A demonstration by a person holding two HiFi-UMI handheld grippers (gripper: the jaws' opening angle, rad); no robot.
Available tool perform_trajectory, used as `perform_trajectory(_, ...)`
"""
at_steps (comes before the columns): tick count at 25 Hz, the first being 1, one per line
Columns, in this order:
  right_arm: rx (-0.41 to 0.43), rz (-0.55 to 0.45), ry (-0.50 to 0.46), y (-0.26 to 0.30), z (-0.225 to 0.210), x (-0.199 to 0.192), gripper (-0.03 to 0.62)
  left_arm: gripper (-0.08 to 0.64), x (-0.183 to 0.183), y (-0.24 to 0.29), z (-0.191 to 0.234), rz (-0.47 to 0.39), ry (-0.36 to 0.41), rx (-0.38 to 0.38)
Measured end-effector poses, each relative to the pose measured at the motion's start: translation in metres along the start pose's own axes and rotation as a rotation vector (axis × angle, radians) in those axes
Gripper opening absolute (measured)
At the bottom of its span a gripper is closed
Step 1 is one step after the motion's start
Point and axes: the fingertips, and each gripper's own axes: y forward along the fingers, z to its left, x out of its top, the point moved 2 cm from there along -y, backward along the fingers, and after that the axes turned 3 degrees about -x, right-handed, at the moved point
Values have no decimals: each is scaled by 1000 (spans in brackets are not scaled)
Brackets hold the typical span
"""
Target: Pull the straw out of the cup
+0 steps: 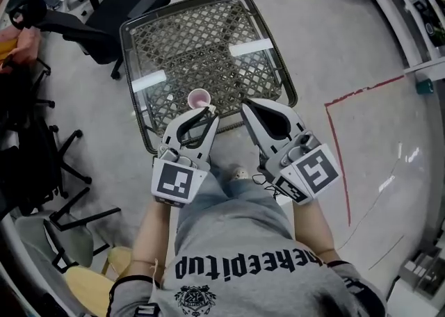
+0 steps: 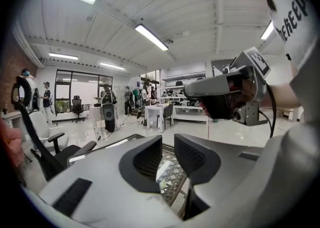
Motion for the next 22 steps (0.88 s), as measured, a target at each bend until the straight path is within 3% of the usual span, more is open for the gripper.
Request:
perform_trajectory(13, -86, 54, 13, 25, -7, -9, 12, 170, -58, 30, 13, 97, 68, -148)
perform_trajectory(22, -137, 86, 40, 37, -19, -22, 12, 175, -99, 51, 24, 185, 114, -172)
